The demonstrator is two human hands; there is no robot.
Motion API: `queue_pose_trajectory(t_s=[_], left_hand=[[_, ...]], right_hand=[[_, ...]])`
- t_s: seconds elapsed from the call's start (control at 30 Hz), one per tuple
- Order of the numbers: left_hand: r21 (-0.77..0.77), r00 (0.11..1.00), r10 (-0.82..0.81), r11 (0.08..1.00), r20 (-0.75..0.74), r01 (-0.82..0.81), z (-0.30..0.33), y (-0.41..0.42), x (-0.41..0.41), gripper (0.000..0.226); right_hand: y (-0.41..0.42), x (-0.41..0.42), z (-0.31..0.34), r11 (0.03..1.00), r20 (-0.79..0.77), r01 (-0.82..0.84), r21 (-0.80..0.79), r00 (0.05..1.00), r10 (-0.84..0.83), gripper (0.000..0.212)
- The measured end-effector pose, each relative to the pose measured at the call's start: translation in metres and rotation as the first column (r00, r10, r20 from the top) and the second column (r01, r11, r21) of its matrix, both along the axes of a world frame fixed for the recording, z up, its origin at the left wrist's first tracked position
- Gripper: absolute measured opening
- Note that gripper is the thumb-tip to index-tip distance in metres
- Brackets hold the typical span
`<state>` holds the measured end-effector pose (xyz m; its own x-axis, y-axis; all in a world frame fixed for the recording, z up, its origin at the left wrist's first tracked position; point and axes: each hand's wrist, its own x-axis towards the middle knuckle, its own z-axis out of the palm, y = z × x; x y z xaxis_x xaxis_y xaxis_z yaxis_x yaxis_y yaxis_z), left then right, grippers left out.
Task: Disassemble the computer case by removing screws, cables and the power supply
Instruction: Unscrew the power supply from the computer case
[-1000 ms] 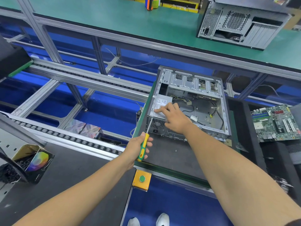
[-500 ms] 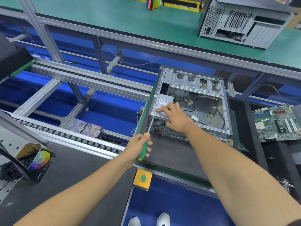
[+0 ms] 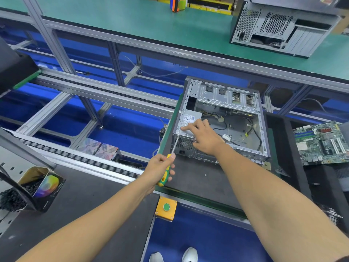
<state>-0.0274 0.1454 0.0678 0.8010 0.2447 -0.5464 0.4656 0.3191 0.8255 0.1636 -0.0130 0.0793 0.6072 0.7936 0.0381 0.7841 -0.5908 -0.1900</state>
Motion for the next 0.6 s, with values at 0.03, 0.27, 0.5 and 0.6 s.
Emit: queue_pose_trajectory(t_s=[0.03, 0.27, 0.5, 0.6], left_hand=[[-0.009, 1.0, -0.022, 1.0, 0.013, 0.022, 0.0, 0.0, 0.0, 0.036], [0.025, 0.998, -0.047, 0.999, -0.037, 0.048, 0.003, -0.002, 0.0, 0.049], [0.035, 0.997, -0.03, 0.999, -0.072, 0.033, 0.014, -0.003, -0.002, 0.048], [0.022, 0.997, -0.022, 0.999, -0.072, 0.023, 0.015, -0.006, -0.002, 0.046]], right_hand=[[0.0, 0.0, 0.0, 1.0, 0.003, -0.001, 0.0, 1.0, 0.001, 0.076], [0.0, 0.0, 0.002, 1.0, 0.01, -0.006, 0.003, 1.0, 0.006, 0.072], [0.0, -0.013, 0.006, 0.971, -0.097, 0.036, 0.238, 0.995, -0.014, 0.042], [0.006, -0.049, -0.013, 0.866, -0.15, 0.089, 0.493, 0.989, -0.016, 0.026]])
